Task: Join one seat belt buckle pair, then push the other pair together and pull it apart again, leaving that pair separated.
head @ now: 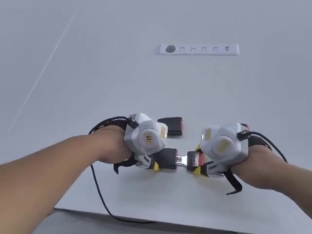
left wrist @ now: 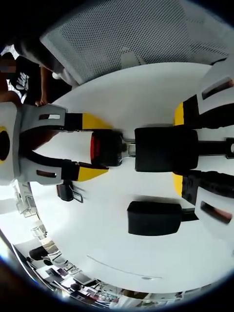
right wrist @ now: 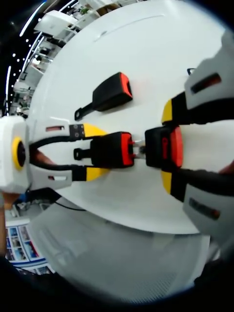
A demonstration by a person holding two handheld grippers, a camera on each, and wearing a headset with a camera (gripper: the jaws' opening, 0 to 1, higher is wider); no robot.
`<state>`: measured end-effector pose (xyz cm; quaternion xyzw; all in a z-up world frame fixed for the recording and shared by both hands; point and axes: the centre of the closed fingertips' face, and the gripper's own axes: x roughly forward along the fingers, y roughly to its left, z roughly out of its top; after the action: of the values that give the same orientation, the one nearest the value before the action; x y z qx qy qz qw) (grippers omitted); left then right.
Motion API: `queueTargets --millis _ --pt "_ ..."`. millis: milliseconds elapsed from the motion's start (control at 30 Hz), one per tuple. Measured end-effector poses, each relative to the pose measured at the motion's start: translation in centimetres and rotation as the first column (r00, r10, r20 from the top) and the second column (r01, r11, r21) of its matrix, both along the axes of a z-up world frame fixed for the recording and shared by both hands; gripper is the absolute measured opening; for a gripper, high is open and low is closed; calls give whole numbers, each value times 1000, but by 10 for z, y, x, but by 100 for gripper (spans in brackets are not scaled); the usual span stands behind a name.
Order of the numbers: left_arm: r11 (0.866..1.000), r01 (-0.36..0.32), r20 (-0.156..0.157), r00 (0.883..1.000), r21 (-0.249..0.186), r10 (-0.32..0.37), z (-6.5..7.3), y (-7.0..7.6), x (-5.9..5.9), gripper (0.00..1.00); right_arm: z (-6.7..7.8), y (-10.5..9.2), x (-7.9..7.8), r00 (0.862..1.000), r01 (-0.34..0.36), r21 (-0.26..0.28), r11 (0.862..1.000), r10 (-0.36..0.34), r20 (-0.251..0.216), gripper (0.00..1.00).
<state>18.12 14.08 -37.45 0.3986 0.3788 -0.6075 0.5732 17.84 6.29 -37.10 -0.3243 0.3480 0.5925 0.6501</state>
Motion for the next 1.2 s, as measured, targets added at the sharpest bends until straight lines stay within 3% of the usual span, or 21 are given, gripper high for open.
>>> queueTargets --millis 233,667,833,1200 --pt "1000 3 -3 1000 -20 -3 0 0 -1 32 0 2 1 1000 -12 12 1000 12 -17 33" --pt "1000 11 -1 1000 -11 -11 1 0 0 32 1 10 3 1000 -1 12 1000 1 -6 32" --pt "1000 22 3 1000 0 -22 0 0 0 32 1 22 1 1000 -9 1 1000 9 3 32" --pt "1000 23 5 1000 2 -23 -1 -3 -1 32 1 19 4 1000 0 0 1000 0 0 32"
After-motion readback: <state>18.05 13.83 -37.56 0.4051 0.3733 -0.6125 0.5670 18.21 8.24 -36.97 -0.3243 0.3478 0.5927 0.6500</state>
